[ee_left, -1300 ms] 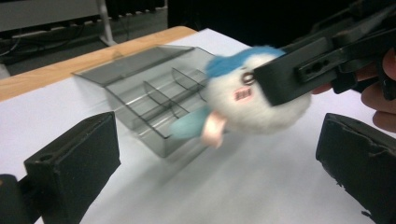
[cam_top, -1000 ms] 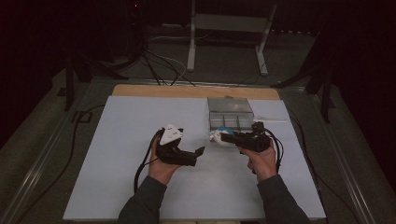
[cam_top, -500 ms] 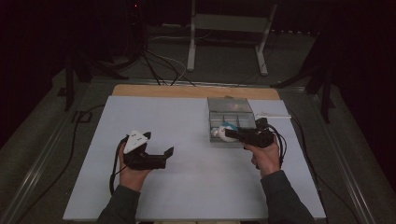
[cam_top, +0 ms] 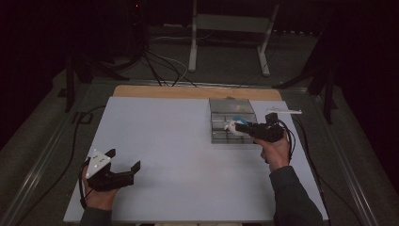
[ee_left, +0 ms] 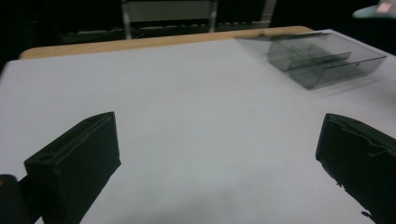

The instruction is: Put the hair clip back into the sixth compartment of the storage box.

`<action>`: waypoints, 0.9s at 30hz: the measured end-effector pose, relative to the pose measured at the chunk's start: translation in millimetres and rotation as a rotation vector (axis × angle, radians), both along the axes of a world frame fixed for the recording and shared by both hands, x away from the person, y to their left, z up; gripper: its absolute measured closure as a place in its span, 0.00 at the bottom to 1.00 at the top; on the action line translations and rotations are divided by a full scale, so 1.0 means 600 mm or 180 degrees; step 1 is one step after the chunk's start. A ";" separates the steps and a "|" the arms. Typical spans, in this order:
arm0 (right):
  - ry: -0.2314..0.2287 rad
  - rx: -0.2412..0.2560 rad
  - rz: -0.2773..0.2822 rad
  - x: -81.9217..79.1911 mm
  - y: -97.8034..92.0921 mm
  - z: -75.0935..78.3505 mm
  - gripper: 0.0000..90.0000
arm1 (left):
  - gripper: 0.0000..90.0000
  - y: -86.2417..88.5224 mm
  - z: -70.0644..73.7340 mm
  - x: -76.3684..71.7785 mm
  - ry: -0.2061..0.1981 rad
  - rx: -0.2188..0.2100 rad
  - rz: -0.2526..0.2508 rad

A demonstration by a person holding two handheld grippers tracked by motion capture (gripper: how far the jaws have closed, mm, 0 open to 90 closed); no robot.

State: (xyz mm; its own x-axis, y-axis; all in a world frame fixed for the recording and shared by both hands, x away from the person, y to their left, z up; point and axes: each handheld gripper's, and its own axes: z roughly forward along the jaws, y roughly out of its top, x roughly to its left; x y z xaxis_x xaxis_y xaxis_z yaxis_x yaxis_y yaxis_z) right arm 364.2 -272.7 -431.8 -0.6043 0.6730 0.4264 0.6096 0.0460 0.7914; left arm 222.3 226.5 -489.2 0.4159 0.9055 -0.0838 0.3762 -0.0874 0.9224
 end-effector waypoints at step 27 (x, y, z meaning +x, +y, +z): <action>0.0066 -0.0069 -0.0070 0.043 -0.031 -0.019 0.68 | 0.01 0.037 -0.024 -0.013 -0.0197 0.0024 0.0380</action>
State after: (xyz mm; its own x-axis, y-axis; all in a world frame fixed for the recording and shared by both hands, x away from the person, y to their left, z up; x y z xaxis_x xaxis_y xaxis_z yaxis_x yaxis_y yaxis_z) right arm 390.1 -291.5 -443.4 -0.5805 0.6953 0.4238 0.6269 0.0495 0.7775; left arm 214.7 249.0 -503.8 0.3093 0.9494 -0.0543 0.3266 -0.0525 0.9437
